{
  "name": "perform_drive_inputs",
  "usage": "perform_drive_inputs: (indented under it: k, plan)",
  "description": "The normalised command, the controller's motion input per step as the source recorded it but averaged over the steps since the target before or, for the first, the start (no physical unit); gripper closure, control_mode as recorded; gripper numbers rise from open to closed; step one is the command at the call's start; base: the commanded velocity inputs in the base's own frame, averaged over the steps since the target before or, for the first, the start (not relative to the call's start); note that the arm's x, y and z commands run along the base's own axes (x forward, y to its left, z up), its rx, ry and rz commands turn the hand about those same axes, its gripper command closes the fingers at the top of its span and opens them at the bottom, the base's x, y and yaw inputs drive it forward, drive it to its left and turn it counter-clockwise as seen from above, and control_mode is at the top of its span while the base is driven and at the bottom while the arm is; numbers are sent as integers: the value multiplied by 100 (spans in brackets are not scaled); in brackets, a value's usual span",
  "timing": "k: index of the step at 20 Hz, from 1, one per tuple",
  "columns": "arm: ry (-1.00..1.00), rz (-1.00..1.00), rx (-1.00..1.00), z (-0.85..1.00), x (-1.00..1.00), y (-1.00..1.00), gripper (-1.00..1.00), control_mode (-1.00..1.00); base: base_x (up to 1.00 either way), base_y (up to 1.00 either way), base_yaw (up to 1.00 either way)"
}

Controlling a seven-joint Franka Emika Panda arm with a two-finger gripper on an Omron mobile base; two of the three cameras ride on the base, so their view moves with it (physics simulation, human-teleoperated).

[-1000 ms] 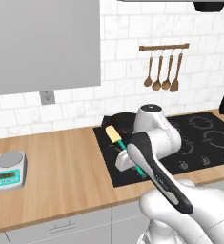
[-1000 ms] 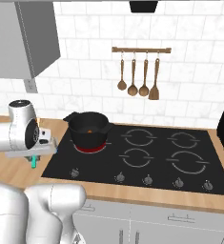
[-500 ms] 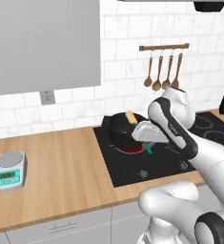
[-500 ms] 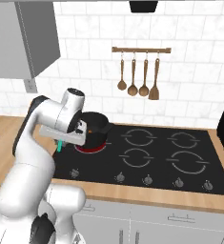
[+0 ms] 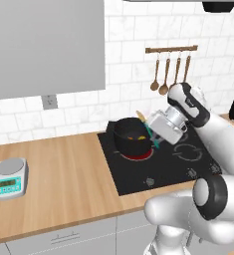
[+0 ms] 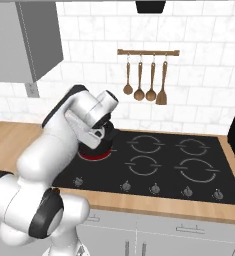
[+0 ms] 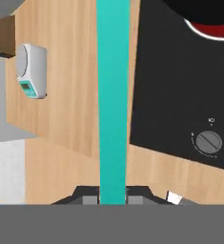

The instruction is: Put the carrot and lemon in the pot. Retrieve the spatula and lightly stir the vegetables in the pot.

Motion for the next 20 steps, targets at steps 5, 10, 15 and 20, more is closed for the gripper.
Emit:
perform_drive_inputs:
  k: [5,10,15,20]
  plan:
    - [55,-8,28,32,45,4,100,-100,0,0,0]
    - [82,0,20,29,36,0,100,-100,0,0,0]
    - [45,0,1,1,23,0,100,-100,0,0,0]
    - [0,0,1,0,1,0,100,-100,0,0,0]
